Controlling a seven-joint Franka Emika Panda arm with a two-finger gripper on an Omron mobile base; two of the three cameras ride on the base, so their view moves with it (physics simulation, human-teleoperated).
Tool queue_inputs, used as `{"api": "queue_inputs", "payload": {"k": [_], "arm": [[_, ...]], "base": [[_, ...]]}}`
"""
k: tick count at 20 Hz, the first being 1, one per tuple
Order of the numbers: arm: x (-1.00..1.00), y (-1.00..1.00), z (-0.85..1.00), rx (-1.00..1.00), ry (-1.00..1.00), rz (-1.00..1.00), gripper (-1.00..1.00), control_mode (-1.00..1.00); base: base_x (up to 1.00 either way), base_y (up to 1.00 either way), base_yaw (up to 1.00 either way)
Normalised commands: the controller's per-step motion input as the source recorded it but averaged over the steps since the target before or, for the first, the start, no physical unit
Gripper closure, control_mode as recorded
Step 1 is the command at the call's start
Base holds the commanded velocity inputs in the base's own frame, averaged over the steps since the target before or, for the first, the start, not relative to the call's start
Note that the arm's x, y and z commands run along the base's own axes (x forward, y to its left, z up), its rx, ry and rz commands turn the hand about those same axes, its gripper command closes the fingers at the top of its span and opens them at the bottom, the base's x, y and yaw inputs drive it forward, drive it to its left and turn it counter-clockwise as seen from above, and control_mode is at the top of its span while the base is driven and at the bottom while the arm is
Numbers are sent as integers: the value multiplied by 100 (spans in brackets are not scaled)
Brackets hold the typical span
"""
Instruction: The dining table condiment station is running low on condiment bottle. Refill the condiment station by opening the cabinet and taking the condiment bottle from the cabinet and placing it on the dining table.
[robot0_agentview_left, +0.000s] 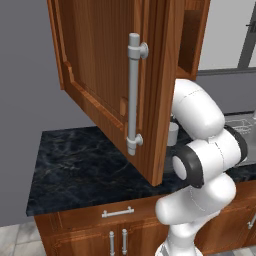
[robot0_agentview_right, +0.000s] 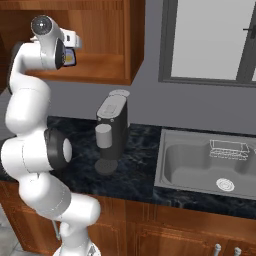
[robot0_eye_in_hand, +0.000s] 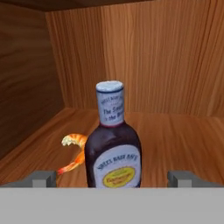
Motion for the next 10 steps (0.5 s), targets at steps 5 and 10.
{"api": "queue_inputs", "payload": {"k": [5,10], "arm": [[25,4,0,0,-2,0,-100,-100],[27,10,0,0,-1,0,-100,-100]], "base": [[0,0,0],[0,0,0]]}}
